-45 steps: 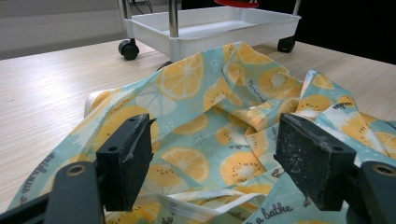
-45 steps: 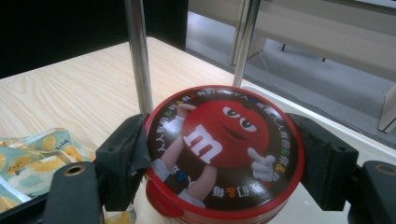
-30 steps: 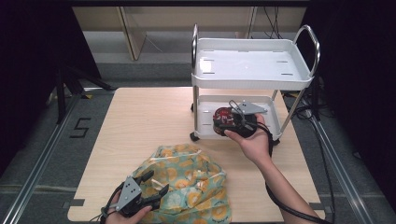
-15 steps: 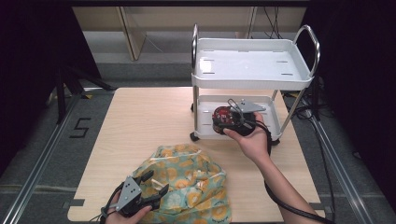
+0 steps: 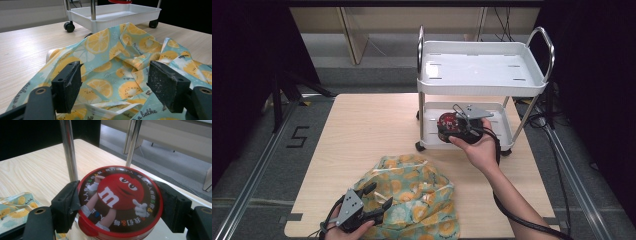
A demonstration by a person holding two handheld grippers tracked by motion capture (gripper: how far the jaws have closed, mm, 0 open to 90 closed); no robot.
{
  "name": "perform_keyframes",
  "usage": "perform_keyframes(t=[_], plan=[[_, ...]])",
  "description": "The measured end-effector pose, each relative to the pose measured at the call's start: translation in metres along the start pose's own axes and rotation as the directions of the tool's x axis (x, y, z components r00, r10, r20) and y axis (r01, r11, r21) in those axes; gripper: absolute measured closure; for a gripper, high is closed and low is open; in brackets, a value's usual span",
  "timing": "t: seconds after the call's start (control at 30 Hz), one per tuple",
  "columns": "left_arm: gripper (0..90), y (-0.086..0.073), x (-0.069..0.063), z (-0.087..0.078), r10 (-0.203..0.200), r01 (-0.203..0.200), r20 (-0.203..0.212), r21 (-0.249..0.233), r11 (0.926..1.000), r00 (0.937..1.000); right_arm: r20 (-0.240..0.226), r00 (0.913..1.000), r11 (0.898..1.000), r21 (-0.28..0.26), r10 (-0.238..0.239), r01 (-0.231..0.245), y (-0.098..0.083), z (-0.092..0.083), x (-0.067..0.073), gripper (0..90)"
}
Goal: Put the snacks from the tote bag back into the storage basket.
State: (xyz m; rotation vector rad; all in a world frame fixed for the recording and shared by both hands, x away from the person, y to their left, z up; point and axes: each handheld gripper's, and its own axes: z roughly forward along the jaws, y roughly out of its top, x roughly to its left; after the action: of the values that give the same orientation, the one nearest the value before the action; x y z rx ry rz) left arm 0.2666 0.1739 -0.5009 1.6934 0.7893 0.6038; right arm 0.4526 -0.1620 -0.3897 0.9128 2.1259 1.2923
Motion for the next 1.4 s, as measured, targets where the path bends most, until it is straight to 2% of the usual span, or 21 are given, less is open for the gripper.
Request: perform_keyframes(t=[0.33, 0.37, 0.43, 0.5, 0.67, 0.7, 0.73, 0.8, 0.9, 0.93, 1.07, 1.1, 1.17, 1.2, 1.27, 1.33, 1.4], plan=[[26.7, 0.0, 0.0, 0.001, -0.006, 0.006, 0.001, -0.012, 0.9999, 1.0, -0.004, 1.0, 1.0, 0.008, -0.009, 0.009, 0.001, 0.004, -0.002, 27.0], [26.7, 0.0, 0.0, 0.0, -0.005, 0.005, 0.0, -0.007, 1.0, 1.0, -0.002, 0.9999, 1.0, 0.009, 0.015, -0.015, 0.001, 0.004, 0.0, 27.0], [26.7, 0.0, 0.0, 0.001, -0.006, 0.006, 0.001, -0.012, 0.9999, 1.0, 0.008, 0.9999, 1.0, 0.0, -0.012, 0.012, 0.002, 0.005, -0.003, 27.0], [26.7, 0.0, -0.001, 0.001, -0.011, 0.011, 0.001, -0.017, 0.9998, 0.9999, -0.007, 1.0, 1.0, 0.011, 0.0, 0.0, 0.002, 0.006, -0.003, 27.0], [26.7, 0.0, -0.001, 0.001, -0.014, 0.014, 0.002, -0.017, 0.9998, 0.9999, -0.002, 0.9998, 1.0, 0.015, 0.018, -0.018, 0.002, 0.008, -0.002, 27.0], [26.7, 0.0, 0.0, 0.001, -0.008, 0.008, 0.0, -0.007, 0.9999, 1.0, 0.005, 1.0, 1.0, 0.017, 0.002, -0.002, 0.002, 0.009, -0.003, 27.0], [26.7, 0.0, 0.0, 0.001, -0.007, 0.007, 0.0, -0.007, 1.0, 1.0, -0.002, 0.9997, 0.999, 0.019, 0.026, -0.026, 0.002, 0.01, -0.002, 27.0], [26.7, 0.0, 0.001, 0.001, 0.002, -0.002, 0.002, -0.01, 0.9999, 1.0, 0.007, 0.9996, 0.999, 0.018, 0.027, -0.027, 0.003, 0.01, -0.001, 27.0], [26.7, 0.0, 0.0, 0.001, -0.003, 0.003, 0.002, -0.006, 1.0, 1.0, -0.005, 0.9998, 0.999, 0.026, 0.019, -0.019, 0.003, 0.013, 0.0, 27.0], [26.7, 0.0, 0.0, 0.0, -0.007, 0.007, 0.001, -0.007, 1.0, 1.0, -0.004, 1.0, 1.0, 0.02, -0.001, 0.001, 0.004, 0.014, -0.001, 27.0], [26.7, 0.0, 0.0, 0.0, -0.003, 0.003, 0.002, -0.007, 1.0, 1.0, -0.002, 0.9999, 0.999, 0.033, 0.015, -0.015, 0.004, 0.017, 0.002, 27.0], [26.7, 0.0, 0.0, 0.0, -0.003, 0.003, 0.002, -0.007, 1.0, 1.0, -0.004, 0.9999, 1.0, 0.016, -0.009, 0.009, 0.005, 0.019, 0.001, 27.0], [26.7, 0.0, 0.0, 0.0, -0.003, 0.003, 0.001, -0.007, 1.0, 1.0, -0.001, 0.9999, 1.0, 0.018, -0.013, 0.013, 0.004, 0.021, 0.001, 27.0], [26.7, 0.0, 0.0, 0.0, -0.003, 0.003, 0.002, -0.008, 1.0, 1.0, 0.008, 0.9999, 1.0, 0.014, -0.009, 0.008, 0.004, 0.023, 0.002, 27.0], [26.7, 0.0, 0.001, 0.001, 0.01, -0.01, 0.01, -0.02, 0.9998, 0.9999, -0.004, 1.0, 1.0, 0.019, -0.008, 0.009, 0.004, 0.025, 0.003, 27.0], [26.7, 0.0, 0.002, 0.001, 0.013, -0.013, 0.012, -0.021, 0.9997, 0.9998, -0.006, 0.9999, 0.999, 0.036, 0.014, -0.014, 0.004, 0.026, 0.005, 27.0], [26.7, 0.0, 0.0, 0.0, -0.004, 0.004, 0.001, -0.007, 1.0, 1.0, -0.015, 0.9999, 0.999, 0.04, 0.008, -0.007, 0.005, 0.028, 0.004, 27.0]])
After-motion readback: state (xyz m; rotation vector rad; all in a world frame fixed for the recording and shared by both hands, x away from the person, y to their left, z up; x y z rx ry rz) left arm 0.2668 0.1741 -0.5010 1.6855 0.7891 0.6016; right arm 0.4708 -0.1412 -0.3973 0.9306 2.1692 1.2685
